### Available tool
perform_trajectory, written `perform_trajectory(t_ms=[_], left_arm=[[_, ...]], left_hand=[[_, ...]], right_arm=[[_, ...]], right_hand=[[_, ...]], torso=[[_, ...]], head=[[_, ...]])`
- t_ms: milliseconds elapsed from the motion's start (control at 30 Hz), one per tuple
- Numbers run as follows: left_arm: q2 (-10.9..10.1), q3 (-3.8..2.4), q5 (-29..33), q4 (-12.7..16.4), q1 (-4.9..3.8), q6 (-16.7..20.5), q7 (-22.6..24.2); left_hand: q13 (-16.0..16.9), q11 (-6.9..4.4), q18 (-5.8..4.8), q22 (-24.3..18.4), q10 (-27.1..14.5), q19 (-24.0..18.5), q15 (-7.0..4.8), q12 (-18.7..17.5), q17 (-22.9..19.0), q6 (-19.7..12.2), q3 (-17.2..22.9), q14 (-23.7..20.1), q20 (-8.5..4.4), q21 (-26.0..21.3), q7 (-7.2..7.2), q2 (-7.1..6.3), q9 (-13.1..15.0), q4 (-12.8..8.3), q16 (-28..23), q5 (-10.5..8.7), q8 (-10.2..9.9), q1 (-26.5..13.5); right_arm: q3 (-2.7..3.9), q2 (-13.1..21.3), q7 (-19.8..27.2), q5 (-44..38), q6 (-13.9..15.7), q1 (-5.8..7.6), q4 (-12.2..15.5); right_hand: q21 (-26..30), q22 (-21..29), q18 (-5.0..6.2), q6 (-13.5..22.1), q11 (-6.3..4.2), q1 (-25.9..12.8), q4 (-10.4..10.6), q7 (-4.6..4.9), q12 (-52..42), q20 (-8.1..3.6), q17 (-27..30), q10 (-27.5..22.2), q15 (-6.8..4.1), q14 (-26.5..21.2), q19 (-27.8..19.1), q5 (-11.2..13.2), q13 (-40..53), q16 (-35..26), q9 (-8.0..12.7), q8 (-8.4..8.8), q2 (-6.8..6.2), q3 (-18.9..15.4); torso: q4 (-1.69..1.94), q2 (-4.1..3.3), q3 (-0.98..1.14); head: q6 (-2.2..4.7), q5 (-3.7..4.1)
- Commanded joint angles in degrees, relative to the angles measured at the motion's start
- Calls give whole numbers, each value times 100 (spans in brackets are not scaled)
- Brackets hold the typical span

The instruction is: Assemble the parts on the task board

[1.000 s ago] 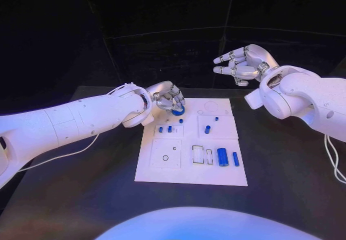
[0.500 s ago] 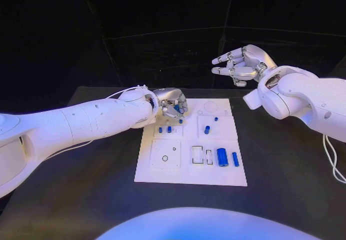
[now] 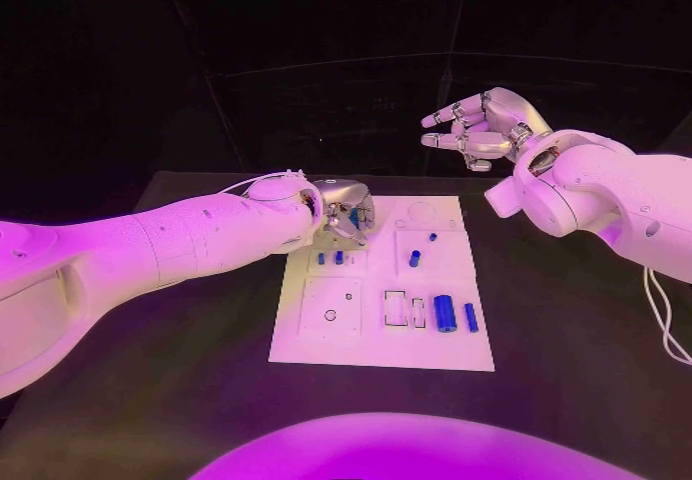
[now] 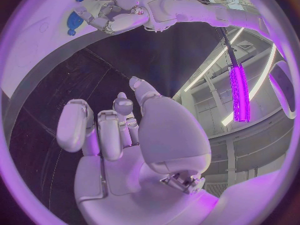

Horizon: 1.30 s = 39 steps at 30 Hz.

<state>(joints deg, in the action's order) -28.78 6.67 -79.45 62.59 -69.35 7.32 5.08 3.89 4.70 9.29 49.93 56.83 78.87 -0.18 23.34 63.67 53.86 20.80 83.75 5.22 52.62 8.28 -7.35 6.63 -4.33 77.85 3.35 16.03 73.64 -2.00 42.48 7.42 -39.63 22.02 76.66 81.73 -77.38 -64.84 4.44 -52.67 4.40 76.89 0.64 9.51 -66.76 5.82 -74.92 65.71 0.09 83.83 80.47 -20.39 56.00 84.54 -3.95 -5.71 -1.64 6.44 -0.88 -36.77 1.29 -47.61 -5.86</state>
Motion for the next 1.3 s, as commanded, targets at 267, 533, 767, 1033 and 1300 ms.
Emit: perform_trajectory(t_ms=[267, 533, 767, 1033, 1300], left_arm=[[69, 75, -301, -92, -6, -393, -169], [123, 85, -311, -203, -3, -370, -165], [176, 87, -314, -278, -1, -435, -150], [245, 88, -314, -349, 10, -469, -112], [266, 90, -314, -343, 16, -497, -107]], left_hand=[[-13, -16, -117, 99, 107, 86, -26, -56, -71, 96, -62, 118, 3, 106, -25, 48, -19, 17, -35, -16, -43, -18], [-18, -22, -126, 144, 169, 108, -32, -105, -94, 157, -56, 124, -3, 144, -28, 115, -40, 42, -37, -15, -75, 8], [-22, -35, -131, 174, 234, 118, -43, -167, -101, 222, -13, 131, -11, 167, -43, 172, -61, 36, -31, -13, -109, 74], [-23, -52, -139, 228, 328, 133, -55, -247, -106, 309, 52, 138, -23, 209, -58, 240, -83, 47, -19, -13, -146, 112], [-23, -53, -145, 258, 342, 141, -56, -262, -122, 318, 53, 136, -25, 236, -59, 233, -88, 48, -24, -15, -155, 110]], right_arm=[[4, -18, 33, -21, -43, 11, -10], [4, -18, 35, -21, -38, 10, -4], [4, -19, 34, -22, -37, 10, 3], [4, -43, 39, -22, -47, 10, -4], [4, -48, 39, -22, -51, 10, -6]], right_hand=[[27, -1, 52, 43, 8, -50, -3, 13, 5, -4, -668, -35, -18, 386, -48, -38, -6, -22, 8, 35, 5, 21], [27, -1, 52, 43, 8, -50, -3, 13, 5, -4, -668, -35, -18, 386, -48, -38, -6, -22, 8, 35, 5, 21], [27, -1, 52, 43, 8, -50, -3, 13, 5, -4, -668, -35, -18, 386, -48, -38, -6, -22, 8, 35, 5, 21], [25, -6, 51, 42, 8, -49, 3, 14, -7, -4, -668, -28, -18, 386, -47, -42, 6, -22, 8, 34, 8, 30], [25, -6, 51, 42, 8, -49, 3, 14, -7, -4, -668, -28, -18, 386, -47, -42, 6, -22, 8, 34, 8, 30]], torso=[[-1, 0, 1], [-4, -1, 3], [0, -4, 3], [-3, -2, 3], [3, 2, 4]], head=[[-11, 11], [-15, 18], [-24, 29], [-36, 28], [-42, 34]])
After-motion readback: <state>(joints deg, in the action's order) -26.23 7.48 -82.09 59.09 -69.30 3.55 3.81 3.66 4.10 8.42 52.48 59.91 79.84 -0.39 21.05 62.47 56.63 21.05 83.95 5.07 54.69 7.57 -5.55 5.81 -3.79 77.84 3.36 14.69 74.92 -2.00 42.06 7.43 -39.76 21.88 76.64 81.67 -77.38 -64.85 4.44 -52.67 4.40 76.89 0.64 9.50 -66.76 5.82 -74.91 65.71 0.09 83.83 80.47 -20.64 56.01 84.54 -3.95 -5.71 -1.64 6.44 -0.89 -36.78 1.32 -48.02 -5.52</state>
